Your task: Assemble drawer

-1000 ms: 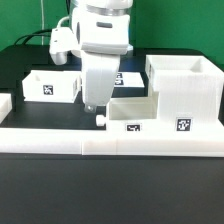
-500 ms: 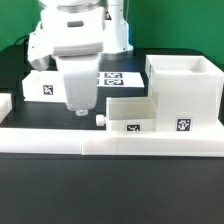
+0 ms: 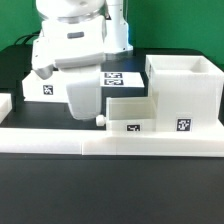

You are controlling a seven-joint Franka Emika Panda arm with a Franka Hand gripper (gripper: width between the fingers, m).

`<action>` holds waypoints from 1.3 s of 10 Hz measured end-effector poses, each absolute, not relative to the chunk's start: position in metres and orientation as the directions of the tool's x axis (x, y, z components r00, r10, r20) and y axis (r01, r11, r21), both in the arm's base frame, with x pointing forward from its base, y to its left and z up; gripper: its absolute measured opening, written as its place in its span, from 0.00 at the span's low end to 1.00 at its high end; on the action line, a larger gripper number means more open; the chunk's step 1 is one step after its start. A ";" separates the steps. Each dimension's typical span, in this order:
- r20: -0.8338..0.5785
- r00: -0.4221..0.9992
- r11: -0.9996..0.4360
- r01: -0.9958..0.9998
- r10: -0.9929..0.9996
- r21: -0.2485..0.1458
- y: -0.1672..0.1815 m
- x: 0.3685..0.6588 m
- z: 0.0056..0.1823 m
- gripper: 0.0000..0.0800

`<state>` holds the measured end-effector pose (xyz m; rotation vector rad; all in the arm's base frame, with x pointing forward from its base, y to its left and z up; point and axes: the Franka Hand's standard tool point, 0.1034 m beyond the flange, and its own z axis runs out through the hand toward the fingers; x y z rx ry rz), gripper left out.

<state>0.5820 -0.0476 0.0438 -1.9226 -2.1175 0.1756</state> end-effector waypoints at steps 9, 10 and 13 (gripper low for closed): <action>0.097 0.055 -0.024 0.953 0.994 -0.301 0.010 0.585 0.046 0.81; 0.104 0.049 -0.014 0.949 0.993 -0.315 0.015 0.584 0.046 0.81; 0.115 0.042 -0.001 0.941 0.993 -0.337 0.029 0.581 0.046 0.81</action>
Offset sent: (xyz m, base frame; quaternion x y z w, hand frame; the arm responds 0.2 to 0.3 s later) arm 0.0000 0.0000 0.0000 0.0000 0.0000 0.0000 1.0000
